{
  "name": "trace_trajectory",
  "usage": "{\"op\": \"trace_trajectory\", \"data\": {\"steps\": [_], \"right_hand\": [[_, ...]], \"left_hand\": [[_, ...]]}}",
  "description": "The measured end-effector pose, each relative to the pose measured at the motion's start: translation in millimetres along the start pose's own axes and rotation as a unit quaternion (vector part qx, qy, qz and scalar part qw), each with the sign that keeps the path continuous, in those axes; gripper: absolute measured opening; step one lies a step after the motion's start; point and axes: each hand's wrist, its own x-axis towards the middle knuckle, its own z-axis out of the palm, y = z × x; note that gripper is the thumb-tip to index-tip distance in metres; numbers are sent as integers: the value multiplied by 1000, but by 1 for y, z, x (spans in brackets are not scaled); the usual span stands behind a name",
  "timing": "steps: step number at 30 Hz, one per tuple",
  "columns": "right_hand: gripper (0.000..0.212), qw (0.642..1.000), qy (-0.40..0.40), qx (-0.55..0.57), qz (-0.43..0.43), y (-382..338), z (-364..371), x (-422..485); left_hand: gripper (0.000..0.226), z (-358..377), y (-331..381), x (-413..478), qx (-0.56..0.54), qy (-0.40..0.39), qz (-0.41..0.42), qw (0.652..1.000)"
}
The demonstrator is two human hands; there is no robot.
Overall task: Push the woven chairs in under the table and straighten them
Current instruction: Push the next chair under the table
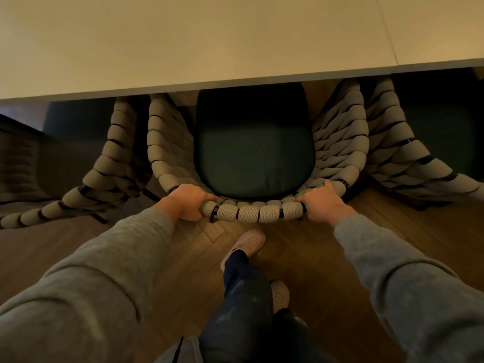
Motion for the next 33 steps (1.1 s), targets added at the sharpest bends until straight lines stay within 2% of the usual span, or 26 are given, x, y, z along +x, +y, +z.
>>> {"op": "trace_trajectory", "data": {"steps": [17,20,23,25,27,29,31,33], "right_hand": [[37,1000,4,0,-4,4,-15,20],[37,1000,8,-1,0,3,-16,20],[54,1000,-7,2,-3,2,-17,21],[74,998,-11,59,-18,4,-16,18],[90,987,-9,157,-24,8,-18,12],[91,968,18,251,-7,20,-22,-2],[86,949,62,310,15,36,-24,-18],[81,937,120,325,41,62,-22,-36]], "left_hand": [[49,-7,-14,18,12,-26,-9,1000],[53,-10,-15,20,-5,-60,-18,998],[69,-15,-13,26,-54,-139,-38,988],[83,-26,2,34,-124,-165,-33,978],[81,-43,30,43,-262,-140,-15,955],[69,-65,67,55,-356,-70,7,932],[57,-85,99,65,-382,0,33,924],[51,-104,131,76,-371,36,54,926]]}}
